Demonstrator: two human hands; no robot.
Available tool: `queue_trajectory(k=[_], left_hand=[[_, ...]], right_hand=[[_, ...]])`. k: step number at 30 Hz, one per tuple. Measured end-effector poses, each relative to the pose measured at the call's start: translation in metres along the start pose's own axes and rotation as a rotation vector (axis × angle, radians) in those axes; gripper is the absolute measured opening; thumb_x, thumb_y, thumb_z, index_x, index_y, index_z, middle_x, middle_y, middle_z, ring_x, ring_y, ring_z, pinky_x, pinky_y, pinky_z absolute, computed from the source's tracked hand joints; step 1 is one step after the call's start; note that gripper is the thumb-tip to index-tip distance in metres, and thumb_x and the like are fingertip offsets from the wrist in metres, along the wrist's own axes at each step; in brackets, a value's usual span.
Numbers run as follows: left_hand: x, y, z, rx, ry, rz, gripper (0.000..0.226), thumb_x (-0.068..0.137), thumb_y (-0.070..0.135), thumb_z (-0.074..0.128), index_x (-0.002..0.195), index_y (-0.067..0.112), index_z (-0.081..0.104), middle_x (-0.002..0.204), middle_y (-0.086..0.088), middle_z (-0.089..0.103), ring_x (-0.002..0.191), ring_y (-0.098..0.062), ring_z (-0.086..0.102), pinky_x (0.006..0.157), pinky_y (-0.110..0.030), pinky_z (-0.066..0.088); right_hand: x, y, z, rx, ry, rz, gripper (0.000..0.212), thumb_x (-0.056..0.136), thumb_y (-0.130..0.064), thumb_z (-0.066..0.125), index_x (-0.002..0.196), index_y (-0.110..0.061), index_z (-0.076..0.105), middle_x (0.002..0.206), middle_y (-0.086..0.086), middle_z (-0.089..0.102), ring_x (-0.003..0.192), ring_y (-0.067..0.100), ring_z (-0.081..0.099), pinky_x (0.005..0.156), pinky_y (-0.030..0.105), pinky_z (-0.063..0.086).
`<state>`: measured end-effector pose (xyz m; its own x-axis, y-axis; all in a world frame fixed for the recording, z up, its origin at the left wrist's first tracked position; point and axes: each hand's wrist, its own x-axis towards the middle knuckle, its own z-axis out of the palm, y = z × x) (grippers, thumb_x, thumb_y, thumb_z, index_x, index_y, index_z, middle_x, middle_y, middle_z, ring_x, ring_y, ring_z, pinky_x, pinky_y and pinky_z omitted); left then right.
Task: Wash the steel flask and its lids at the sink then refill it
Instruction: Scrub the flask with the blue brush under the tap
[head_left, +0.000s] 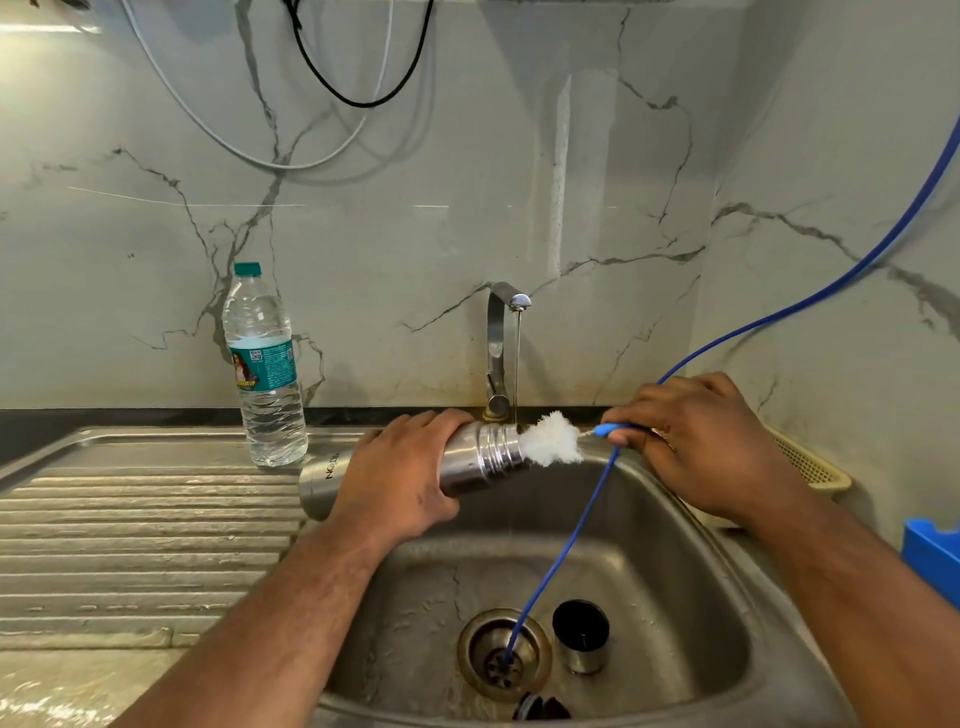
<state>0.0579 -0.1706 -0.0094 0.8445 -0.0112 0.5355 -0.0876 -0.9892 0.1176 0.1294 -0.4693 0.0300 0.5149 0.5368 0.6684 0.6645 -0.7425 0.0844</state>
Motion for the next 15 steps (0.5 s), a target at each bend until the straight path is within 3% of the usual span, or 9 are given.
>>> queue_trajectory(k=[5, 8, 11, 15], left_hand=[[-0.004, 0.022, 0.005, -0.041, 0.025, 0.075, 0.089, 0.069, 0.038, 0.086, 0.145, 0.038, 0.038, 0.132, 0.015, 0.055, 0.116, -0.007, 0.051, 0.11, -0.035, 0.04], [-0.002, 0.014, -0.001, -0.048, 0.039, 0.036, 0.089, 0.068, 0.039, 0.086, 0.143, 0.04, 0.039, 0.129, 0.016, 0.057, 0.111, -0.006, 0.052, 0.107, -0.037, 0.042], [0.001, -0.001, -0.008, 0.002, 0.08, -0.016, 0.085, 0.067, 0.037, 0.087, 0.139, 0.039, 0.043, 0.124, 0.015, 0.06, 0.105, -0.005, 0.051, 0.108, -0.038, 0.04], [-0.001, 0.012, -0.004, -0.004, 0.092, 0.03, 0.087, 0.068, 0.036, 0.087, 0.142, 0.037, 0.042, 0.13, 0.014, 0.057, 0.118, -0.009, 0.052, 0.112, -0.038, 0.035]], right_hand=[[0.003, -0.042, 0.017, -0.053, 0.011, -0.082, 0.022, 0.093, -0.046, 0.056, 0.101, -0.037, 0.074, 0.085, -0.018, 0.067, 0.083, 0.012, 0.062, 0.075, 0.034, 0.024], [0.004, -0.031, 0.01, -0.042, 0.065, -0.05, 0.024, 0.092, -0.048, 0.053, 0.097, -0.037, 0.075, 0.085, -0.019, 0.068, 0.081, 0.011, 0.063, 0.074, 0.032, 0.018], [0.0, -0.008, -0.001, 0.002, 0.134, 0.038, 0.027, 0.092, -0.049, 0.052, 0.096, -0.038, 0.076, 0.085, -0.019, 0.067, 0.081, 0.013, 0.062, 0.082, 0.034, 0.026], [0.002, -0.034, 0.001, -0.052, 0.142, -0.003, 0.028, 0.091, -0.049, 0.05, 0.093, -0.036, 0.075, 0.083, -0.017, 0.068, 0.079, 0.014, 0.06, 0.082, 0.036, 0.027]])
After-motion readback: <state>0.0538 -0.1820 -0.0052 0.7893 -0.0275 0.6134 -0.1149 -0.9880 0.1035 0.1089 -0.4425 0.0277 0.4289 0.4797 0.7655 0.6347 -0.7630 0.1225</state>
